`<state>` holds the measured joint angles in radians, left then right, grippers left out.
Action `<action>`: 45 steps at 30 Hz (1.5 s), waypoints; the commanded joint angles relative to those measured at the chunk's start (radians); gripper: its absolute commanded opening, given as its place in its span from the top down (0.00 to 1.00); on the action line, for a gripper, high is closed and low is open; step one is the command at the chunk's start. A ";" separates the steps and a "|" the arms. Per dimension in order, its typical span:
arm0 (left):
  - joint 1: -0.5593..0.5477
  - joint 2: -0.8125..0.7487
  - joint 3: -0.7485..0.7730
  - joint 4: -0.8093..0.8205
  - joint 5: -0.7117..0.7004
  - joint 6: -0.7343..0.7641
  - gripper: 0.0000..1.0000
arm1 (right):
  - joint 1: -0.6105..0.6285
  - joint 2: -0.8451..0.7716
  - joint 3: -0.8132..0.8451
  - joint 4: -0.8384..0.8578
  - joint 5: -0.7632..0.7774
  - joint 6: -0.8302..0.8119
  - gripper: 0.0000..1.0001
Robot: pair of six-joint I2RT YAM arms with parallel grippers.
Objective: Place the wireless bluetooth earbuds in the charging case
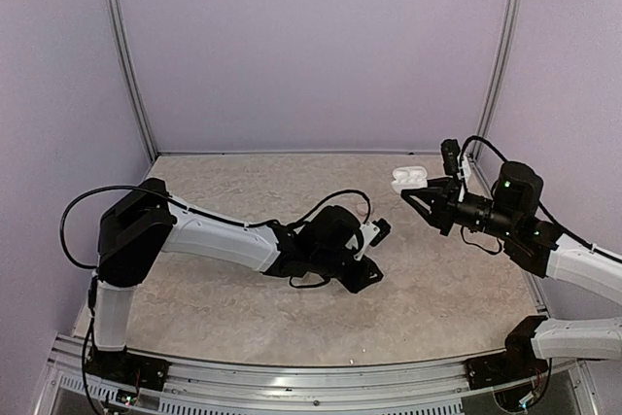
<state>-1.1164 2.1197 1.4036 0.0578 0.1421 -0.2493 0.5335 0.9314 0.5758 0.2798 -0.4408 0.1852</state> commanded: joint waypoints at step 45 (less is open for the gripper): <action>0.102 0.105 -0.023 0.060 0.090 -0.271 0.86 | -0.012 -0.005 0.001 -0.017 -0.017 -0.014 0.98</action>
<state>-1.0195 2.1971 1.3754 0.1272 0.2356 -0.5140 0.5335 0.9310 0.5755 0.2726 -0.4522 0.1810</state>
